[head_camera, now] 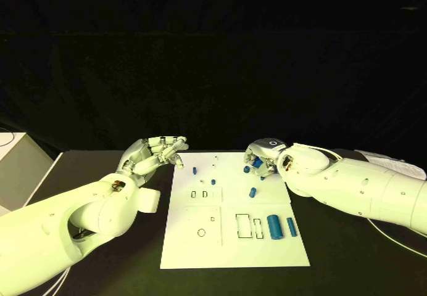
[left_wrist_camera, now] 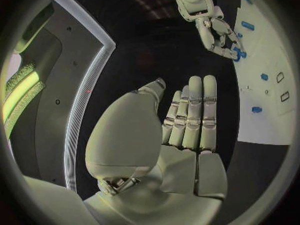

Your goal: Assemble the parts on the task board

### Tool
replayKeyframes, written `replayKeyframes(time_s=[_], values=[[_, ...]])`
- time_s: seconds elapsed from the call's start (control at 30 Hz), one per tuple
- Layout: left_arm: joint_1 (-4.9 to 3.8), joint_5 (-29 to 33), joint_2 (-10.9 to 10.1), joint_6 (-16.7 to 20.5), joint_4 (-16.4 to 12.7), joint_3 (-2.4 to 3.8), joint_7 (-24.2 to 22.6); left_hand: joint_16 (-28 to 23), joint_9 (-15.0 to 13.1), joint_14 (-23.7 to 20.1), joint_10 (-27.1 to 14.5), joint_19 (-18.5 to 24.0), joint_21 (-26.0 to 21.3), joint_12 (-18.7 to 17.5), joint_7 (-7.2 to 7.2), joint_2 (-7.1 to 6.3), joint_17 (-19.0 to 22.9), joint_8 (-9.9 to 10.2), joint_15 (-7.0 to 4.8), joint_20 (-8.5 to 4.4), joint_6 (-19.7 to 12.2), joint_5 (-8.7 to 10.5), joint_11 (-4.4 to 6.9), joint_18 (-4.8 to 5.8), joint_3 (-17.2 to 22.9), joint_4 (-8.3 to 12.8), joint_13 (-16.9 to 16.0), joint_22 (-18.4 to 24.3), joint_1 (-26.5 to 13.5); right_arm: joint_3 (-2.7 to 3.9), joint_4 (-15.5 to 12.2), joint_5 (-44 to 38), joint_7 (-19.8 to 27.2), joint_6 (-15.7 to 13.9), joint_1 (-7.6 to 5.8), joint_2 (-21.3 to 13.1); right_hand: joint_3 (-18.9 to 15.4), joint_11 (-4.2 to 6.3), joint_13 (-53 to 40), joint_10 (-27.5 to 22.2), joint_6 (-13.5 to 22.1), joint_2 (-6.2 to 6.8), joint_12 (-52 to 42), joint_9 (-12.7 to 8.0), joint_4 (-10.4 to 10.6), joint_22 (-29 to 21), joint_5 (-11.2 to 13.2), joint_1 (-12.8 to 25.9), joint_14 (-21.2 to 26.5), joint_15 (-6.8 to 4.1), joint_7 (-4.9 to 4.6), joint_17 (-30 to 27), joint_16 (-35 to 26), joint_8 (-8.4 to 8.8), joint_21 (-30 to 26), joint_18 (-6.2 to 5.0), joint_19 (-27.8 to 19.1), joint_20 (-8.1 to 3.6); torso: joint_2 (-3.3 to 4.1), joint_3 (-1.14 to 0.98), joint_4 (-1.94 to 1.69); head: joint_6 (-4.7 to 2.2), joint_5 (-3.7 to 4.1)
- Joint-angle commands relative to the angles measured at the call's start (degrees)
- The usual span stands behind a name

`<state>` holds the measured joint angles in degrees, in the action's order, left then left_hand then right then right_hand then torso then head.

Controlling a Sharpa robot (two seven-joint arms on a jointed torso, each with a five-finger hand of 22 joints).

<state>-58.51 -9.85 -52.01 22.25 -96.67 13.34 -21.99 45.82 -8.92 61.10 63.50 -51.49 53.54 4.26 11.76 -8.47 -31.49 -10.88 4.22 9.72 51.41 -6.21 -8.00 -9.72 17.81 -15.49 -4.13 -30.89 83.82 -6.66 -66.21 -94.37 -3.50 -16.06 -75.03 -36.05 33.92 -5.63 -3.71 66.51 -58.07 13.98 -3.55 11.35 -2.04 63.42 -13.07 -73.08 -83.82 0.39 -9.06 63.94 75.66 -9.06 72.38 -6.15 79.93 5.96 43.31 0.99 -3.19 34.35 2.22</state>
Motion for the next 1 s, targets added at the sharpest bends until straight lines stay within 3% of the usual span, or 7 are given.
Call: replayKeyframes(time_s=[0.03,0.33,0.57,0.77,1.0], values=[[-0.01,-0.35,0.03,-0.98,-0.24,0.08,-0.21,0.2,0.02,-0.3,-0.36,0.37,0.3,0.05,0.1,-0.4,-0.05,-0.26,-0.18,-0.13,0.1,0.21,-0.14,-0.73,0.23,-0.01,0.04,-0.05,-0.01,-0.02,0.13,-0.8,-0.1,1.44,0.0,0.25,-0.04,0.09,-0.11,-0.5,0.4,0.31,-0.03,0.14,0.49,0.16,0.07,0.09,-2.22,0.15,0.01,0.08,0.38,0.3,0.16,1.19,0.33,0.21,0.22,0.06,-0.05,0.04,-0.15],[-0.02,-0.48,0.12,-1.03,-0.37,0.17,-0.14,0.22,0.03,-0.38,-0.42,0.44,0.36,0.04,0.12,-0.4,-0.05,-0.24,-0.17,-0.12,0.09,0.21,-0.16,-0.73,0.27,0.01,0.04,-0.09,-0.01,-0.14,1.36,-0.48,0.19,2.19,0.0,1.45,0.0,0.14,-0.15,-0.36,0.22,0.14,-0.09,0.28,0.7,0.44,0.07,0.15,-2.17,0.1,0.04,0.15,0.55,0.19,0.35,1.22,0.39,0.21,0.66,0.17,-0.16,0.05,-0.08],[-0.01,-0.54,0.23,-1.05,-0.33,0.2,-0.06,0.25,0.03,-0.42,-0.45,0.48,0.41,0.03,0.14,-0.39,-0.05,-0.24,-0.15,-0.11,0.08,0.21,-0.17,-0.73,0.3,0.01,0.04,-0.12,-0.02,-0.19,1.86,-0.32,0.36,2.48,0.0,1.95,0.15,0.22,-0.25,0.2,-0.08,-0.08,-0.24,0.51,0.93,1.05,0.0,0.11,-2.08,0.04,0.04,0.19,0.79,-0.01,0.76,1.3,0.55,0.19,1.06,0.41,-0.36,-0.1,0.27],[-0.02,-0.55,0.09,-1.0,-0.41,0.21,0.02,0.25,0.03,-0.42,-0.45,0.48,0.41,0.03,0.14,-0.39,-0.05,-0.24,-0.15,-0.11,0.08,0.21,-0.17,-0.73,0.3,0.01,0.04,-0.12,-0.02,-0.21,1.85,-0.27,0.27,2.74,0.0,2.07,0.73,0.39,-0.38,1.38,-0.95,-0.53,-0.36,1.05,1.1,1.9,-0.27,-0.29,-1.98,-0.09,0.06,0.42,1.28,-0.55,1.34,1.41,0.74,0.09,1.19,0.38,-0.27,-0.03,0.22],[-0.02,-0.56,-0.05,-0.99,-0.44,0.21,0.11,0.3,0.03,-0.45,-0.47,0.53,0.49,0.04,0.15,-0.33,-0.06,-0.25,-0.14,-0.09,0.09,0.2,-0.18,-0.73,0.37,0.01,0.04,-0.16,-0.01,-0.22,1.51,-0.53,0.05,-0.65,0.0,1.81,2.32,1.19,-1.05,4.84,-3.76,-1.95,-0.96,2.65,0.57,7.06,-0.87,-1.99,-1.91,-0.69,0.59,0.84,2.13,-2.5,4.85,2.29,2.51,-0.35,1.23,0.46,-0.31,-0.05,0.08]])
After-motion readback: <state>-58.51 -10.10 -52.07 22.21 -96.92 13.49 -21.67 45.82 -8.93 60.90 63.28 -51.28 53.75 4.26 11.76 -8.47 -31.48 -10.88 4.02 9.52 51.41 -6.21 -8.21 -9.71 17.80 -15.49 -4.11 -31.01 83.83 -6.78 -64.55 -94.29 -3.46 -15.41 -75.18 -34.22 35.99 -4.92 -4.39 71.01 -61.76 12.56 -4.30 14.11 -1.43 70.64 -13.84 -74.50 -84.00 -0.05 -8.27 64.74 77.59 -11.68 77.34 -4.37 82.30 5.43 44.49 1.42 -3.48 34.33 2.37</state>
